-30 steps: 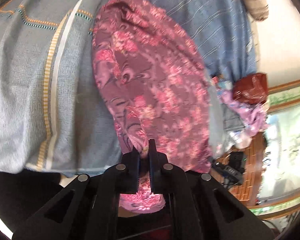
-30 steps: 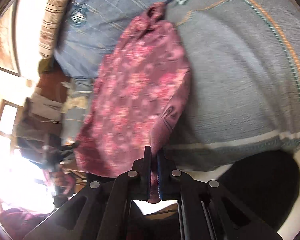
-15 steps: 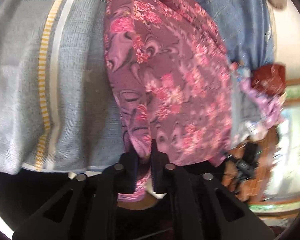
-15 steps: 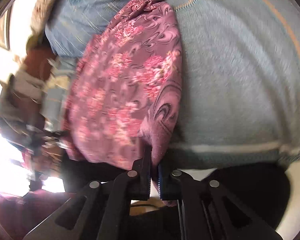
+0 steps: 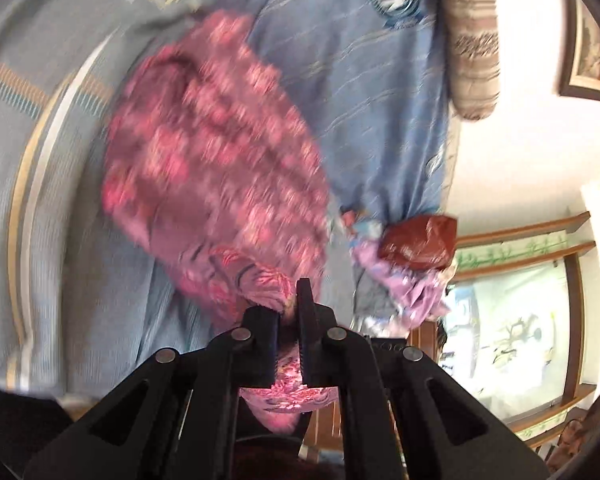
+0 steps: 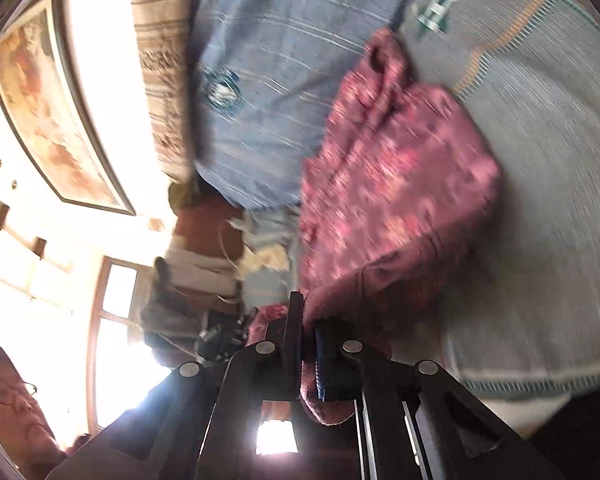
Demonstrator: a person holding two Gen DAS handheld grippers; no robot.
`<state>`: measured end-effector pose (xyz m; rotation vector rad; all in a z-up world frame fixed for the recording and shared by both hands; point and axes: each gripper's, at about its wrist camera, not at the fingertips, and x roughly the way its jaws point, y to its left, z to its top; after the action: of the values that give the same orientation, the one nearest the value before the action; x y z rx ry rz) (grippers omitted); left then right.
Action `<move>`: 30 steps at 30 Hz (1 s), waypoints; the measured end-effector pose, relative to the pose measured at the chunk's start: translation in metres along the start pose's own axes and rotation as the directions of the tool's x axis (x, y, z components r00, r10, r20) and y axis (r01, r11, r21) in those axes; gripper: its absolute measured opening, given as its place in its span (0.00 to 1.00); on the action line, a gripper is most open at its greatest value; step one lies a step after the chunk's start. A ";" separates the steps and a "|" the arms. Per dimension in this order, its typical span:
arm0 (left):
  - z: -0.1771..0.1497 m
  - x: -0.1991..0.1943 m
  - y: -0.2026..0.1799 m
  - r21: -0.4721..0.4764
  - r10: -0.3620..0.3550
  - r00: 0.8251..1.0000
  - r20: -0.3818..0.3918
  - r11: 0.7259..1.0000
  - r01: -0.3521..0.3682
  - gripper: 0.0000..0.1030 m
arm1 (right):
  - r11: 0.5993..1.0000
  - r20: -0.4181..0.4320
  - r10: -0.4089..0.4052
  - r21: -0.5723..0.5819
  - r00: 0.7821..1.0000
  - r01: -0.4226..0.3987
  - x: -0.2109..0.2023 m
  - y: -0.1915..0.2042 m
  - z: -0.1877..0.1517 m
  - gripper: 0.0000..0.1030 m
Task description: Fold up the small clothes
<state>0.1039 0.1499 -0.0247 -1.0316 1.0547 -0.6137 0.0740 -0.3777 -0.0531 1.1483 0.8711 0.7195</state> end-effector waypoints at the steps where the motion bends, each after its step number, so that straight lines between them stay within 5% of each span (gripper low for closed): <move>1: 0.010 0.001 -0.003 0.003 -0.005 1.000 0.018 1.000 0.005 0.05 | 1.000 0.018 0.018 -0.007 1.000 -0.018 0.003 0.003 0.011 0.04; 8: 0.085 0.006 -0.010 0.015 -0.024 0.993 0.119 1.000 0.023 0.05 | 0.993 0.090 0.102 -0.061 0.991 -0.097 0.030 0.022 0.080 0.04; 22: 0.213 0.069 0.009 -0.038 0.014 0.983 0.185 0.999 -0.008 0.05 | 0.994 0.218 0.106 -0.001 0.970 -0.109 0.104 -0.010 0.210 0.05; 30: 0.278 0.118 0.060 -0.217 0.151 0.974 0.170 0.970 -0.112 0.05 | 0.987 0.338 -0.029 0.160 0.941 -0.027 0.120 -0.067 0.271 0.08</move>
<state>0.4022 0.1849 -0.0926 -1.1647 1.0268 -0.2968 0.3724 -0.4186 -0.0976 1.3701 0.6450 0.4347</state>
